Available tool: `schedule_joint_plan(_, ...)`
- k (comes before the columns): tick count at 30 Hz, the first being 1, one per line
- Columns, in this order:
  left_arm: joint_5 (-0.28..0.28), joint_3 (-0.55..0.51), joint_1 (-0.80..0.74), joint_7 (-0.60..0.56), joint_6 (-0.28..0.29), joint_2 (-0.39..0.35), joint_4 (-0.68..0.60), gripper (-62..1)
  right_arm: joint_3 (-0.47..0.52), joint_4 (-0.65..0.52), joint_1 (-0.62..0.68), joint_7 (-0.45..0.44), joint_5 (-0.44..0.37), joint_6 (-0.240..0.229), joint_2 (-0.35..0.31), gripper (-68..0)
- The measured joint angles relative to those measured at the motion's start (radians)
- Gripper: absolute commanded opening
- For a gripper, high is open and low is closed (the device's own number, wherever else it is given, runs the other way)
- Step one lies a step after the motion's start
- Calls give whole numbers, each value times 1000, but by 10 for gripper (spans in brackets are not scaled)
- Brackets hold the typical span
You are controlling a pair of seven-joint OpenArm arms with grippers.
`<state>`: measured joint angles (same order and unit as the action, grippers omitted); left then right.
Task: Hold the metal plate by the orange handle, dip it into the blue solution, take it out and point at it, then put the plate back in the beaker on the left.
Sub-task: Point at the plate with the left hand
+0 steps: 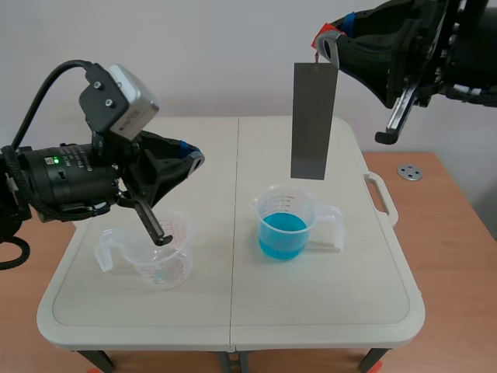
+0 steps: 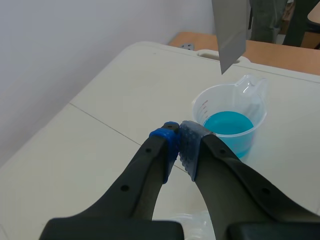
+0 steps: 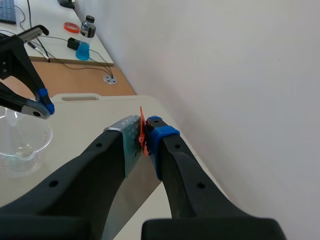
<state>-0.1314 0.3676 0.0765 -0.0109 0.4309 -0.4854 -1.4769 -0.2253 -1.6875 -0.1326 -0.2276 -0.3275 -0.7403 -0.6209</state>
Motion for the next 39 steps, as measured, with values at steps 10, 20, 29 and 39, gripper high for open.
schedule_joint_plan(10,38,127,130,0,15,98,111,-578,-2,0,0,-1,1,0,0,-664)
schedule_joint_plan(20,54,163,201,-1,61,148,167,-578,-2,0,0,-4,2,0,0,-664)
schedule_joint_plan(29,117,189,223,0,63,196,170,-578,-2,0,0,-8,2,0,0,-664)
schedule_joint_plan(39,142,228,231,-31,22,263,305,-578,-2,0,0,-8,2,0,0,-664)
